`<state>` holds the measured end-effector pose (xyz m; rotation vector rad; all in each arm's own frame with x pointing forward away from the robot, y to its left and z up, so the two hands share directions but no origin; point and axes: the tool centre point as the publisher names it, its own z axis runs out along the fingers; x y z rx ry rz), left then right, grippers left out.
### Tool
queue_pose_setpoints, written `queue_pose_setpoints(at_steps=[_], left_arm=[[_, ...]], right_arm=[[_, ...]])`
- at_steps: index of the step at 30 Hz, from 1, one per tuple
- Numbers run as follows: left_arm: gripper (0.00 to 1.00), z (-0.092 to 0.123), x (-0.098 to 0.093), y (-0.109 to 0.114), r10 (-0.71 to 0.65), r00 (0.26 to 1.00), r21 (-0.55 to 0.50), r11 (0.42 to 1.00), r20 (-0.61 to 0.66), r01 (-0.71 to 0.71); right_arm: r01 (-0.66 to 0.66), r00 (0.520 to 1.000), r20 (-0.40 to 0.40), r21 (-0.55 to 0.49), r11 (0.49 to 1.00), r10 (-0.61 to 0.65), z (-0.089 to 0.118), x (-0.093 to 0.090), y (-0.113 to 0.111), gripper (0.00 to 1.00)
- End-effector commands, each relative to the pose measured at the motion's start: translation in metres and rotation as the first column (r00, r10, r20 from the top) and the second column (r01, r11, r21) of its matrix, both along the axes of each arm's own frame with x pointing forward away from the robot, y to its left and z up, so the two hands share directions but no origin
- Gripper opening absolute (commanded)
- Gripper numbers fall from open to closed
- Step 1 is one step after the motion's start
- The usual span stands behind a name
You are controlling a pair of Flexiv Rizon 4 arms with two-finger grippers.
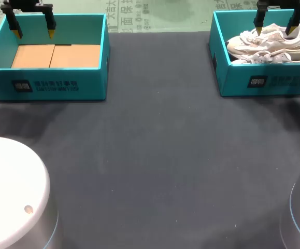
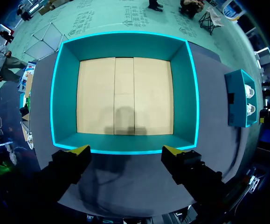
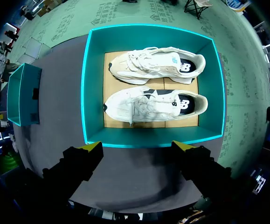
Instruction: Take the shoe out of the shoebox, open the shoe tongue, remove and reinsert the insole, then place the shoe into the shoebox
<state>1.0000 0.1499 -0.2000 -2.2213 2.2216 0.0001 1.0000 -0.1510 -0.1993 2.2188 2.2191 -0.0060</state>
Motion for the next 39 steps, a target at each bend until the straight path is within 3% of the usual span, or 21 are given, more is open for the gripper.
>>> queue_pose_setpoints(at_steps=[1, 31, 39], left_arm=[[1.0, 0.0, 0.0, 0.0, 0.0, 1.0, 0.0, 1.0, 0.0, 0.0], [1.0, 0.0, 0.0, 0.0, 0.0, 1.0, 0.0, 1.0, 0.0, 0.0], [1.0, 0.0, 0.0, 0.0, 0.0, 1.0, 0.0, 1.0, 0.0, 0.0]], right_arm=[[0.0, 1.0, 0.0, 0.0, 1.0, 0.0, 0.0, 0.0, 0.0, 1.0], [0.0, 1.0, 0.0, 0.0, 1.0, 0.0, 0.0, 0.0, 0.0, 1.0], [-0.001, 0.999, 0.032, -0.029, 1.0, 0.002, 0.001, 0.003, -0.031, 1.0]])
